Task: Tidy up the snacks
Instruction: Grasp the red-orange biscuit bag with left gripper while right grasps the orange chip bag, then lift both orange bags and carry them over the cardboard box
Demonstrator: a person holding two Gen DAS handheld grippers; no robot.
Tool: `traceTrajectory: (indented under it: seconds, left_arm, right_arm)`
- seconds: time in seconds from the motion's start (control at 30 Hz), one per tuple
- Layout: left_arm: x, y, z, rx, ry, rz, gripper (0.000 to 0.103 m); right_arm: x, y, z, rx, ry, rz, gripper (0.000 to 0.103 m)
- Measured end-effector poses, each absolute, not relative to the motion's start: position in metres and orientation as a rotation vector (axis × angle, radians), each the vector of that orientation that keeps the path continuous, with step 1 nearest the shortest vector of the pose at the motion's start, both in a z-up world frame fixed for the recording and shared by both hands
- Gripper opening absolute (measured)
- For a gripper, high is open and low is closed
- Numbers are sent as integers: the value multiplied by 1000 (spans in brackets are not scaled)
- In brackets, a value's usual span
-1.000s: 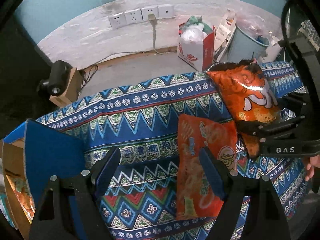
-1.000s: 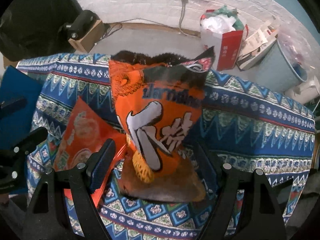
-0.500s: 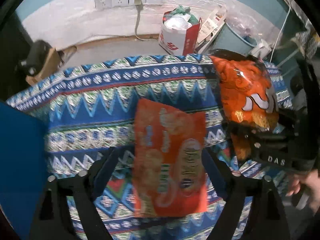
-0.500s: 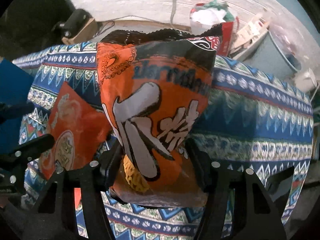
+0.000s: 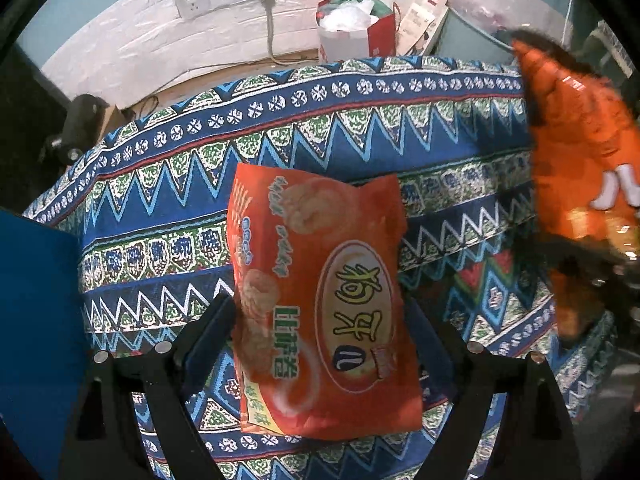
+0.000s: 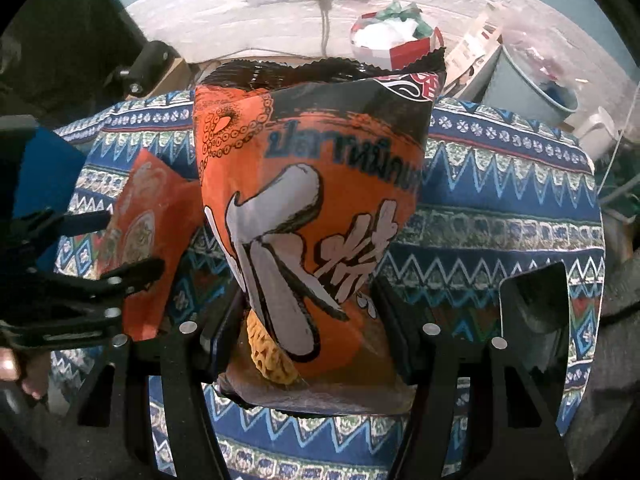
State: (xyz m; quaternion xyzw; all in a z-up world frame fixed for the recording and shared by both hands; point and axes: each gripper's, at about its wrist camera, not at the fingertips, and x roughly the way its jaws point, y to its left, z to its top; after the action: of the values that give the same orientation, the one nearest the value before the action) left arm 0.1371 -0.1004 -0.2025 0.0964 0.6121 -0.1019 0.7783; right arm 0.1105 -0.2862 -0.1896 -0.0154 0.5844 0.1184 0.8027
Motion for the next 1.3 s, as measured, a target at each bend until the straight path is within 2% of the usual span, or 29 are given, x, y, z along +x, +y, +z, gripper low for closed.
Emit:
traceTrajectory:
  seconds: [0.17, 0.33, 0.4, 0.47, 0.53, 0.57, 0.67, 0.9, 1.3]
  left_arm:
    - [136, -104, -216, 231, 1335, -205, 96]
    - [131, -103, -220, 235, 1320, -217, 94]
    - [126, -103, -218, 239, 1301, -239, 86]
    - [121, -106, -216, 249, 1289, -250, 65]
    - [118, -110, -211, 247, 1287, -267, 54]
    - [115, -110, -208, 257, 1278, -264, 46]
    - [110, -110, -201, 280, 1254, -261, 36]
    - [102, -107, -183, 276, 1228, -254, 34]
    - [85, -73, -109, 260, 1074, -220, 34]
  right_arm:
    - [106, -284, -183, -36, 1237, 266, 62]
    - [102, -282, -183, -41, 1237, 273, 62]
    - [101, -281, -183, -46, 1235, 272, 62]
    - [100, -279, -182, -50, 1230, 271, 62]
    - [99, -277, -180, -57, 1222, 267, 62]
    - [99, -276, -178, -62, 1217, 265, 62]
    - [97, -273, -174, -70, 1207, 265, 62]
    - [96, -268, -165, -81, 1189, 266, 62]
    - [90, -254, -128, -110, 1103, 301, 62]
